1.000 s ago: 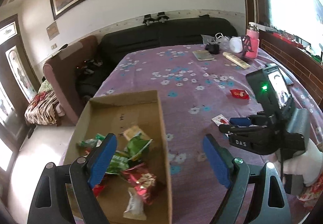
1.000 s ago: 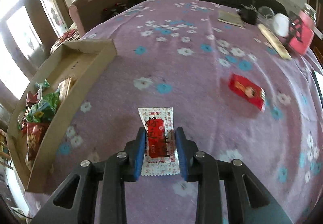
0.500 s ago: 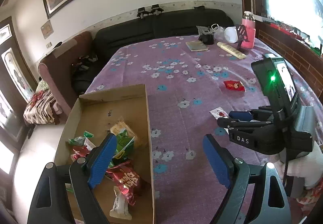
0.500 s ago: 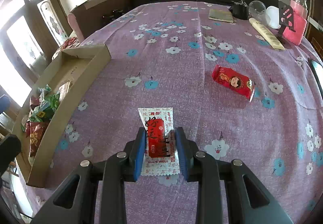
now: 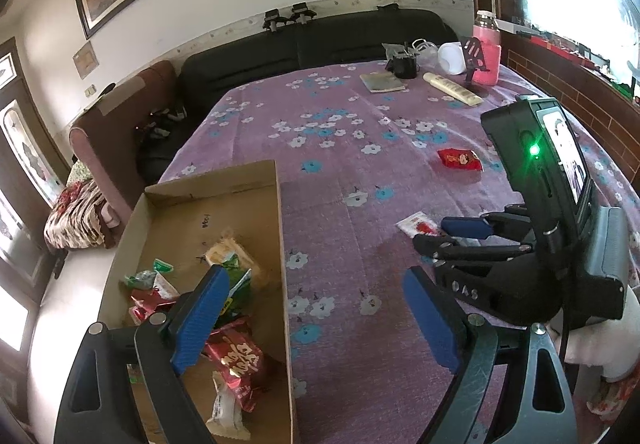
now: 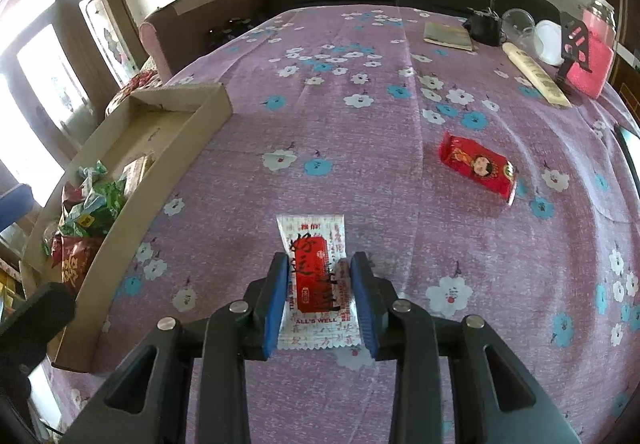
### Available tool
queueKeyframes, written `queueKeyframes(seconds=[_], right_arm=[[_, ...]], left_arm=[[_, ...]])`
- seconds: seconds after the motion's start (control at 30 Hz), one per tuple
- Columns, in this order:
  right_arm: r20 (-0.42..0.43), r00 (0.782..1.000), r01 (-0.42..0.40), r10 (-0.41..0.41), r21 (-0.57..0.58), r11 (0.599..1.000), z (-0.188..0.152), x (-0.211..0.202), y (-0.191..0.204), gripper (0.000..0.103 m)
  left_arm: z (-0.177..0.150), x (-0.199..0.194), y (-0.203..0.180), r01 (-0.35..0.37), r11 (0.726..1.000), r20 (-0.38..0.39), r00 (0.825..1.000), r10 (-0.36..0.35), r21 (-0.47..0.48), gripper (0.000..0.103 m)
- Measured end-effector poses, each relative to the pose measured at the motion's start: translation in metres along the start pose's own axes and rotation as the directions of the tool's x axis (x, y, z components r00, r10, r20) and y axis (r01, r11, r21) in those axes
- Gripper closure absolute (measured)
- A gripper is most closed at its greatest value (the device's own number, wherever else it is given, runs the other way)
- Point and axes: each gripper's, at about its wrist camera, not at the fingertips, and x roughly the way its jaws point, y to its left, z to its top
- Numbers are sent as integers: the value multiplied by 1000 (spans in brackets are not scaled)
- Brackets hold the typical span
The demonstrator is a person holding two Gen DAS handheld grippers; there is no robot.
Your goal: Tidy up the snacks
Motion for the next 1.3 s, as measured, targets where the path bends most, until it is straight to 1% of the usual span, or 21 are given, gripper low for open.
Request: queueKeyframes(seconds=[0.03, 0.13, 0.2, 0.23, 0.27, 0.33, 0.37, 0.5, 0.57, 0.63, 0.7, 0.83, 0.93, 0.97, 1.0, 1.03, 1.07, 1.1, 1.17, 1.23, 1.3], right_arm=[[-4, 1000, -13, 13, -4, 1000, 0, 0, 2, 67], [0, 999, -49, 49, 11, 999, 4, -9, 0, 66], [37, 997, -70, 68, 55, 996, 11, -24, -11, 63], [64, 996, -62, 58, 67, 996, 16, -33, -18, 58], [93, 995, -29, 23, 63, 998, 21, -41, -24, 50], [138, 989, 40, -47, 50, 998, 28, -52, -34, 41], [158, 984, 68, -76, 57, 996, 31, -57, -43, 40], [174, 977, 99, -127, 161, 982, 36, -63, -89, 40], [155, 979, 93, -129, 221, 971, 38, -54, -113, 40], [131, 984, 83, -117, 238, 968, 41, -40, -123, 40], [99, 990, 76, -98, 213, 974, 47, -19, -123, 40], [50, 990, 125, -132, 123, 984, 57, 11, -108, 40], [29, 989, 141, -143, 58, 988, 56, 23, -101, 40], [18, 989, 148, -149, 40, 988, 54, 24, -98, 43], [19, 987, 158, -158, 32, 987, 53, 23, -97, 50], [14, 988, 155, -155, 37, 987, 51, 21, -97, 66], [9, 991, 136, -137, 51, 989, 49, 18, -100, 76], [3, 993, 113, -114, 69, 991, 46, 15, -103, 88], [-2, 994, 112, -112, 97, 989, 39, 8, -109, 88], [2, 996, 91, -92, 127, 988, 33, 2, -114, 88], [11, 998, 56, -59, 174, 983, 26, -7, -122, 88]], left_arm=[[0, 1, 0, 11, 1000, -1, 1000, -11, -4, 12], [1, 2, 0, 35, 999, -4, 999, -35, -12, 12], [2, 4, 0, 48, 999, -10, 999, -48, -16, 12], [2, 6, 0, 60, 998, -17, 998, -61, -20, 12], [2, 7, 0, 70, 997, -22, 997, -71, -24, 12], [3, 12, 1, 101, 994, -38, 994, -103, -39, 12], [3, 13, 1, 119, 992, -43, 992, -121, -51, 12], [5, 24, 6, 181, 977, -69, 979, -190, -113, 12], [7, 31, 3, 212, 968, -84, 971, -224, -131, 12], [8, 38, -2, 237, 962, -101, 963, -252, -136, 12], [9, 47, -10, 258, 955, -124, 953, -276, -145, 12], [13, 70, -31, 272, 951, -169, 940, -296, -149, 12], [18, 90, -46, 245, 961, -196, 944, -267, -129, 12], [19, 95, -50, 240, 963, -204, 944, -261, -123, 12], [20, 101, -54, 242, 964, -207, 943, -261, -113, 12], [20, 105, -59, 241, 966, -205, 945, -256, -97, 17], [20, 109, -63, 234, 969, -206, 947, -246, -82, 27], [21, 108, -67, 207, 977, -187, 959, -212, -46, 36], [22, 105, -69, 233, 972, -168, 957, -235, -33, 73], [21, 103, -68, 259, 965, -174, 949, -262, -38, 73], [19, 100, -64, 280, 958, -170, 943, -286, -56, 78]])
